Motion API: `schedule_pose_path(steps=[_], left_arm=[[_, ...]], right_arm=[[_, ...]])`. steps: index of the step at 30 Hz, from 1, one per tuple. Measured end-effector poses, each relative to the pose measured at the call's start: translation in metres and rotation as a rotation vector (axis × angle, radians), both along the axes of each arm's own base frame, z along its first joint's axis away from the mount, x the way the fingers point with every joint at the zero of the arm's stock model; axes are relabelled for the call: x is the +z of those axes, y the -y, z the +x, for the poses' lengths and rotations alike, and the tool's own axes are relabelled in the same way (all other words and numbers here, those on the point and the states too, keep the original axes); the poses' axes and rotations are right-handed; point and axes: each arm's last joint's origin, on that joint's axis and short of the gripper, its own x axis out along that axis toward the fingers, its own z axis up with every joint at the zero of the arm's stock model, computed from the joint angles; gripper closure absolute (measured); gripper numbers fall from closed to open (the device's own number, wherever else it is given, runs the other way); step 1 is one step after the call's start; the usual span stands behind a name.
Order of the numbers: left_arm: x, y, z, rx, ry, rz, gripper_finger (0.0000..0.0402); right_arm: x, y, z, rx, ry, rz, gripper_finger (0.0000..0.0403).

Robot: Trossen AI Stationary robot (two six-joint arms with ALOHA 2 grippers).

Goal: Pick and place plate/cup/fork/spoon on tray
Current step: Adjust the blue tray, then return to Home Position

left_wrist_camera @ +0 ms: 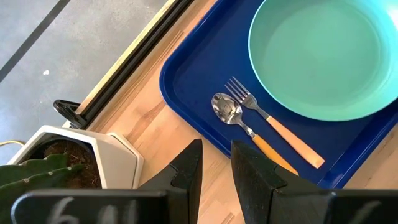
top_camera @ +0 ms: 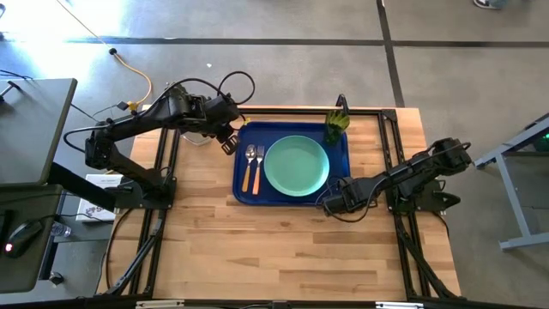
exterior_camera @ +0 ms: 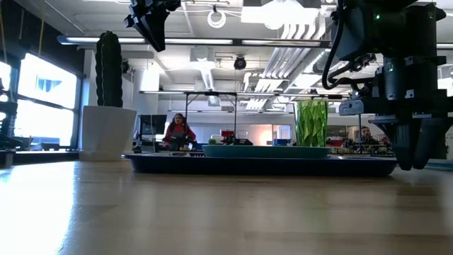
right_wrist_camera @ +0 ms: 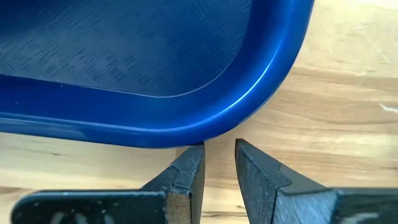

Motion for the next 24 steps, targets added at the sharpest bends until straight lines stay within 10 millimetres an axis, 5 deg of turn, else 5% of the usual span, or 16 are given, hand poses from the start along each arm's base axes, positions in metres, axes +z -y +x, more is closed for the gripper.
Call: schedule_pose_path(steps=[24], left_arm=[[0.001,0.007,-0.001,-0.059,0.028,-0.090,0.0328]], right_arm=[[0.014,-0.009,0.009,0.015,0.015,0.093,0.0323]])
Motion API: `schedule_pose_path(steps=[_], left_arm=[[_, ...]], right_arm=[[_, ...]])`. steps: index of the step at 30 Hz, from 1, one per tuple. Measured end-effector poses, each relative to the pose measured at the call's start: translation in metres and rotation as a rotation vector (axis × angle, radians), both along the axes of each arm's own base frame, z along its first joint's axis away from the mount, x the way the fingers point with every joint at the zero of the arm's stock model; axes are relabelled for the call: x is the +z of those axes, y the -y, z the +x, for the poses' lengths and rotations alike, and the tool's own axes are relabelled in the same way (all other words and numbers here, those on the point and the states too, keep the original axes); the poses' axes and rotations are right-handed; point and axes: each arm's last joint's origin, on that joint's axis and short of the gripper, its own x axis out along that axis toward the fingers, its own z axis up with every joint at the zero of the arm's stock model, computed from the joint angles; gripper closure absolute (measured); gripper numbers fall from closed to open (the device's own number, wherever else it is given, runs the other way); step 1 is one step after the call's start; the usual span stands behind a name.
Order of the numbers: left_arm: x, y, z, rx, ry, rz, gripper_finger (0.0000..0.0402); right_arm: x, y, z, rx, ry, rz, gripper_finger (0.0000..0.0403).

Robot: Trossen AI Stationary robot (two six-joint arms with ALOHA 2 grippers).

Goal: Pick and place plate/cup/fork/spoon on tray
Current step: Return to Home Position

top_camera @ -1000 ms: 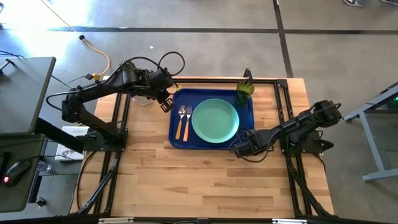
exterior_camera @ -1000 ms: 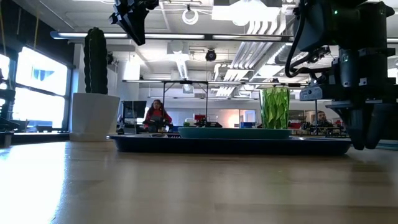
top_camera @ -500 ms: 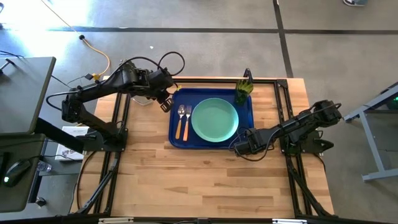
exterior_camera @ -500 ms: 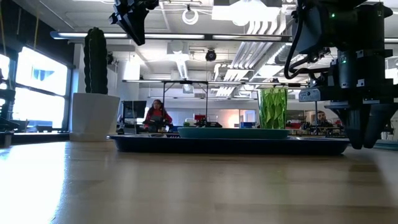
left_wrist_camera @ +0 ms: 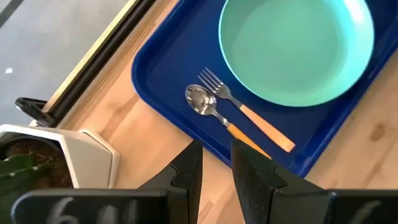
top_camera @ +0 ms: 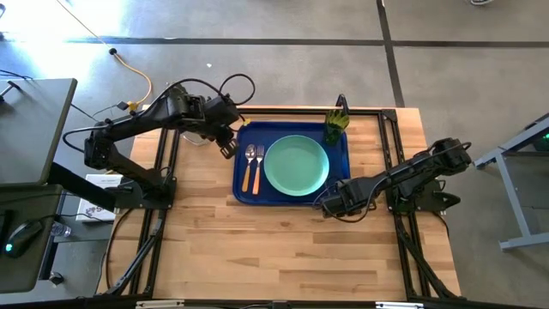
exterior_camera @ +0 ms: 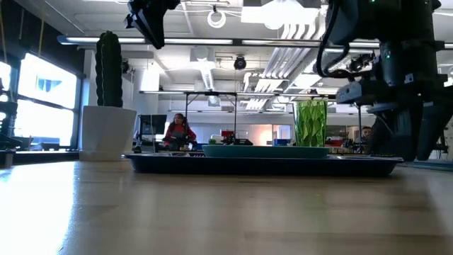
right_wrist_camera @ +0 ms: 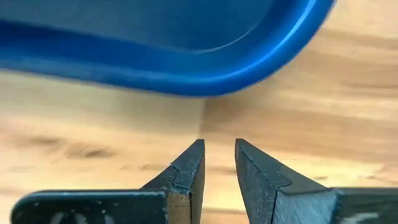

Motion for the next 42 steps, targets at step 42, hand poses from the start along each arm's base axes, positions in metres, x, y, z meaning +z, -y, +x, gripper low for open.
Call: schedule_pose_path(steps=[42], left_arm=[[-0.092,0.087,-0.100,-0.424,0.877,0.038,0.0328]], right_arm=[[0.230,0.077,0.060,0.478,0.403,-0.550,0.0323]])
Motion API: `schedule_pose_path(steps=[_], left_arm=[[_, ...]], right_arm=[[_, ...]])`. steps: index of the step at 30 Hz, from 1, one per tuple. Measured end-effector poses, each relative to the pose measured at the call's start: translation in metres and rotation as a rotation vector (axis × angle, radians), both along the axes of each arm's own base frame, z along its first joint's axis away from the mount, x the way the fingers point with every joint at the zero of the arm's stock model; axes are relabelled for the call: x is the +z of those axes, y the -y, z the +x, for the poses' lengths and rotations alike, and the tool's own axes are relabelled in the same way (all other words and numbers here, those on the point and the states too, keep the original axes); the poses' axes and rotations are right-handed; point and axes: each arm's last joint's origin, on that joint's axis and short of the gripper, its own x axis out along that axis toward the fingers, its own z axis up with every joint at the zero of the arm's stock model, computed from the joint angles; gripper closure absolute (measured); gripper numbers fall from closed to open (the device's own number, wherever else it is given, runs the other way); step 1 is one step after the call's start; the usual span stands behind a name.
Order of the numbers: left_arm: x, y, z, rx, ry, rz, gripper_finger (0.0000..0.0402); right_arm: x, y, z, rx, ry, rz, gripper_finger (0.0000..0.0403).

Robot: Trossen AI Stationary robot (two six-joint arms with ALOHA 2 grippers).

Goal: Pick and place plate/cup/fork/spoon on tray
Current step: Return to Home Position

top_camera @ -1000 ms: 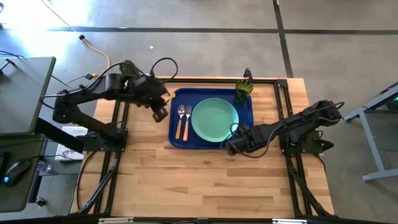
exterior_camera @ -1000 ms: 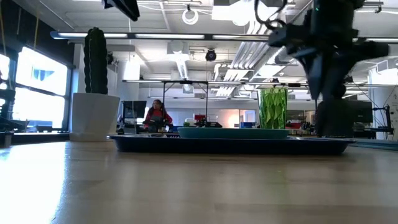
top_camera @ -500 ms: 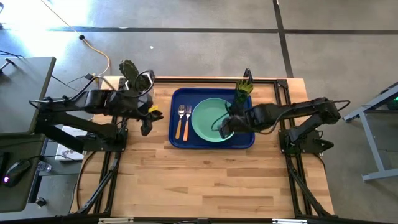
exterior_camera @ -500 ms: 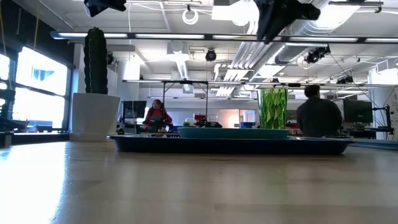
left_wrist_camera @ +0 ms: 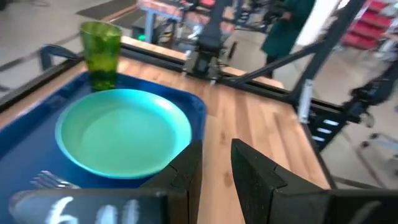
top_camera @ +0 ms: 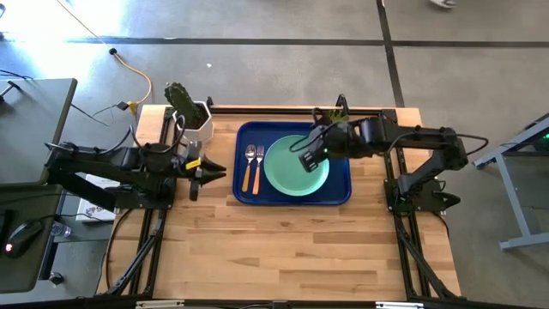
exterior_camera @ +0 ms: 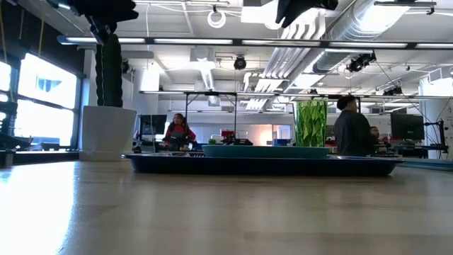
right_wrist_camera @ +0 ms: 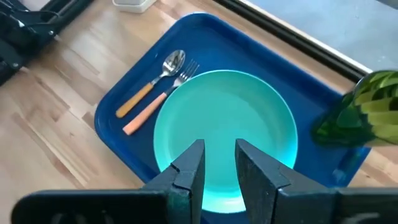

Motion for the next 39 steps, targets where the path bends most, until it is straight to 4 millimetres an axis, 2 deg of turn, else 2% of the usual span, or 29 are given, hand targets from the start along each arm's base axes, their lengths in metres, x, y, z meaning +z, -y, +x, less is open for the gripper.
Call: schedule_pose_path(steps=[11,16,25,31,39], left_arm=[[-0.062,0.002,-0.026,-0.038,0.128,-0.111,0.0328],[-0.079,0.000,-0.039,-0.035,0.184,-0.141,0.0328],[-0.094,-0.002,-0.053,-0.042,0.298,-0.106,0.0328],[-0.110,-0.003,-0.049,0.013,0.251,-0.113,0.0328],[-0.113,-0.003,-0.046,0.026,0.294,-0.129,0.0328]], right_arm=[[0.038,0.020,-0.010,0.001,0.091,-0.003,0.0323],[0.056,0.026,-0.016,0.008,0.144,-0.030,0.0323],[0.069,0.035,-0.021,-0.001,0.175,-0.061,0.0323],[0.070,0.036,-0.024,0.004,0.162,-0.066,0.0323],[0.078,0.037,-0.047,0.025,0.124,-0.098,0.0323]])
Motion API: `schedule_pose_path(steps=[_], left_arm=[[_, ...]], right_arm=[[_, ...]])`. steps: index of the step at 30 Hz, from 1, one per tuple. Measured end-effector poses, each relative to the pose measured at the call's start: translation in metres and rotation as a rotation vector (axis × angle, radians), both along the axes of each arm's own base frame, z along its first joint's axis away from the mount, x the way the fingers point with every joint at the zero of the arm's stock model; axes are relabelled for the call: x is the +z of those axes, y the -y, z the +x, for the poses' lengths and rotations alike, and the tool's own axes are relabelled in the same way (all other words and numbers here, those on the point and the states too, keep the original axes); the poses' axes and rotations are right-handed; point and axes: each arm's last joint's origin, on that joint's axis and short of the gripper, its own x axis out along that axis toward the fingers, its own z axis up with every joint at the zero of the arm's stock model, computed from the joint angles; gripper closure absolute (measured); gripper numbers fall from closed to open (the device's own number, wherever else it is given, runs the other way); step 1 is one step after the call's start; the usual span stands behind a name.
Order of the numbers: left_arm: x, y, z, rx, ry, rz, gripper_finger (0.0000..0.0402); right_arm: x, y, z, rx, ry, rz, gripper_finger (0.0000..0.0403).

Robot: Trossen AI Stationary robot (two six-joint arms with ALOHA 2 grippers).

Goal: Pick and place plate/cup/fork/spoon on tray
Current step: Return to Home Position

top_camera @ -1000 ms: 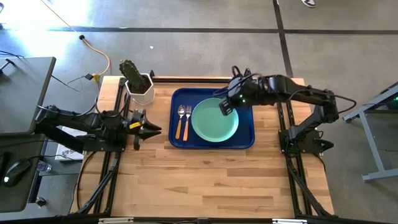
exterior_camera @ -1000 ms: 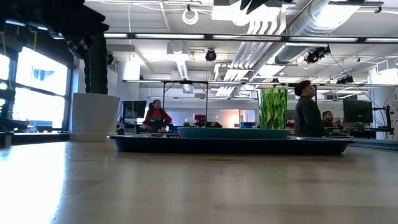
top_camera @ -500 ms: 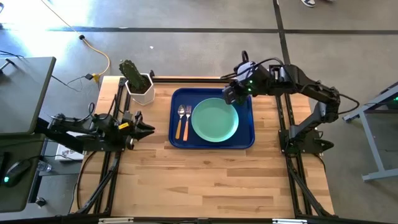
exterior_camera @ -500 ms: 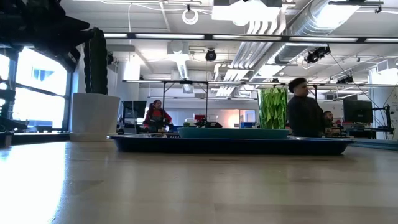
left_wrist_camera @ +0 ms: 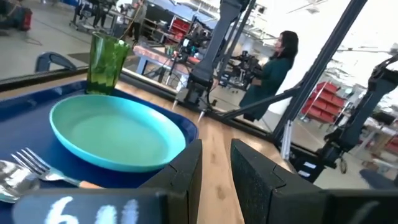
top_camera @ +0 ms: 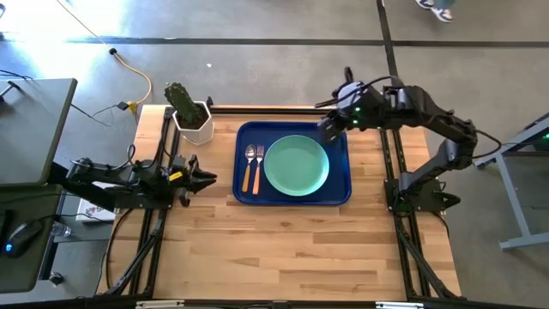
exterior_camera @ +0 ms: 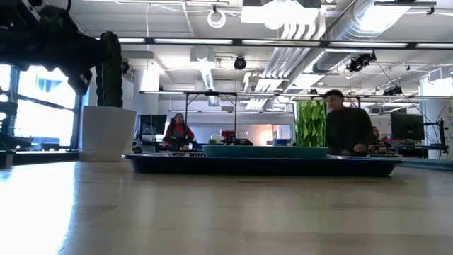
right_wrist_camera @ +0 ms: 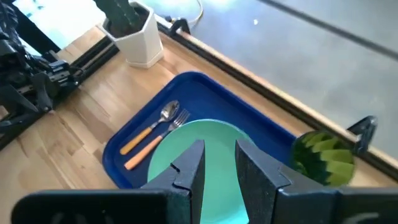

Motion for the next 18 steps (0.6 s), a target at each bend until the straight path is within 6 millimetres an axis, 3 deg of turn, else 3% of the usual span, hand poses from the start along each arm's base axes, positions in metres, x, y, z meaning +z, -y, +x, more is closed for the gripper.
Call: schedule_pose_path(steps=[6,11,14,18], left_arm=[[-0.002,0.001,0.001,-0.011,-0.027,0.081,0.0328],[-0.002,0.001,0.002,-0.012,-0.033,0.091,0.0328],[-0.002,0.001,0.002,-0.012,-0.034,0.091,0.0328],[-0.002,0.001,0.002,-0.012,-0.033,0.091,0.0328]], right_arm=[[0.020,-0.005,-0.040,0.028,0.036,-0.084,0.0323],[0.030,-0.010,-0.094,-0.021,0.005,-0.192,0.0323],[0.019,-0.012,-0.126,-0.081,0.028,-0.204,0.0323],[-0.016,-0.017,-0.153,-0.070,0.168,-0.154,0.0323]])
